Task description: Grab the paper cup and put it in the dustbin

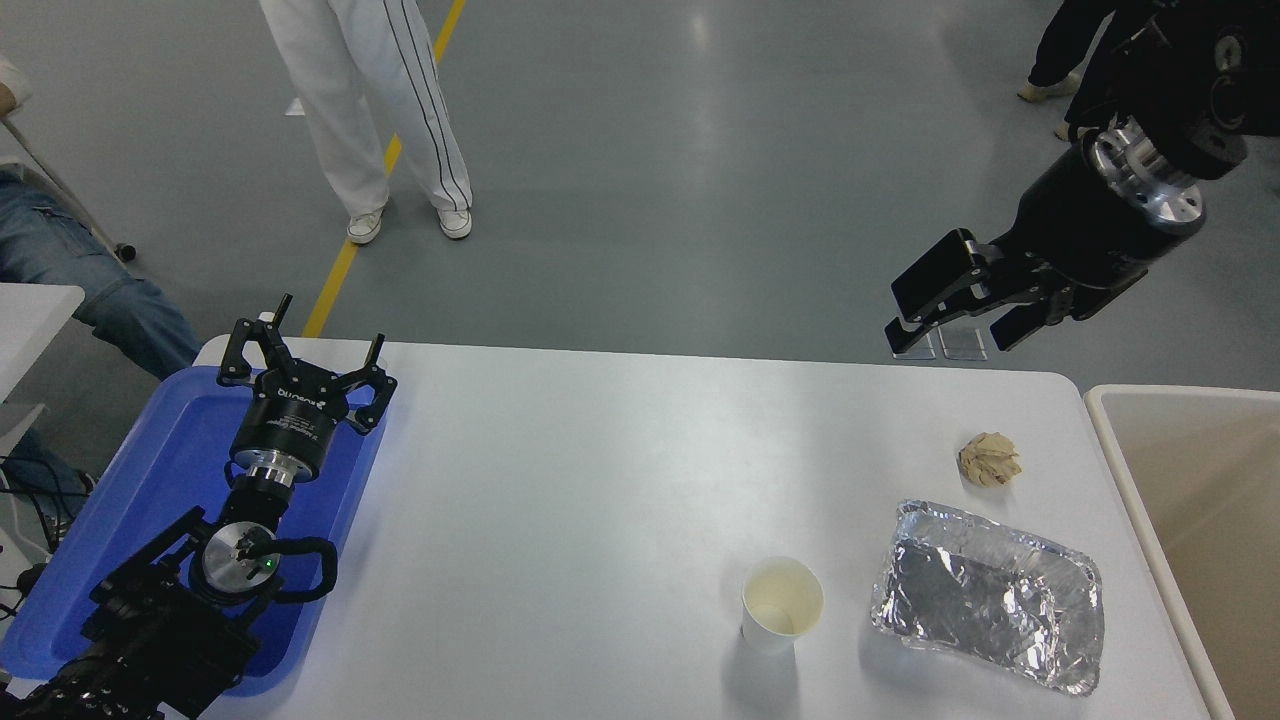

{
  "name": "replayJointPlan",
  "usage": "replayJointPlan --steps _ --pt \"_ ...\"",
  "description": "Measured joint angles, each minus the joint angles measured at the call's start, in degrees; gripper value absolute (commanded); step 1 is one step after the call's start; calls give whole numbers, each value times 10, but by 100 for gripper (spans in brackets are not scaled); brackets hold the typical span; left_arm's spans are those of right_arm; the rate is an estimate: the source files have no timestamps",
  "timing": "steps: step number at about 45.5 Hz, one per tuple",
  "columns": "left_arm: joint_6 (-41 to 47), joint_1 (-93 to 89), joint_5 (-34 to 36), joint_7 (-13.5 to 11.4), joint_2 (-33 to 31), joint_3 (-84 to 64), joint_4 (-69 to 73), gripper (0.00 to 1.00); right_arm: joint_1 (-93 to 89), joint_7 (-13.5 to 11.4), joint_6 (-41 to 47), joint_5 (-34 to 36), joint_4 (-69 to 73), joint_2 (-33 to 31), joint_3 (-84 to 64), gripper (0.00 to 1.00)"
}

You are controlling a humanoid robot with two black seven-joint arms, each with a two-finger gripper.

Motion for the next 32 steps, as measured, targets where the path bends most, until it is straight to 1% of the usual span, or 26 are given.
replayJointPlan --steps 15,16,18,20,22,32 --pt "0 0 0 0 0 0 0 100 -53 0 0 3 2 10 19 100" --pt "0 0 0 0 0 0 0 100 -59 0 0 3 2 10 20 100" --pt "0 0 0 0 0 0 0 100 -68 -1 0 3 1 12 22 94" --pt "0 0 0 1 0 0 0 100 -77 -1 0 3 0 14 25 92" --pt "0 0 0 1 0 0 0 100 -88 -1 0 3 -1 18 28 87" --pt "-1 -1 0 1 0 0 0 100 -128 -1 -22 6 -2 27 40 89"
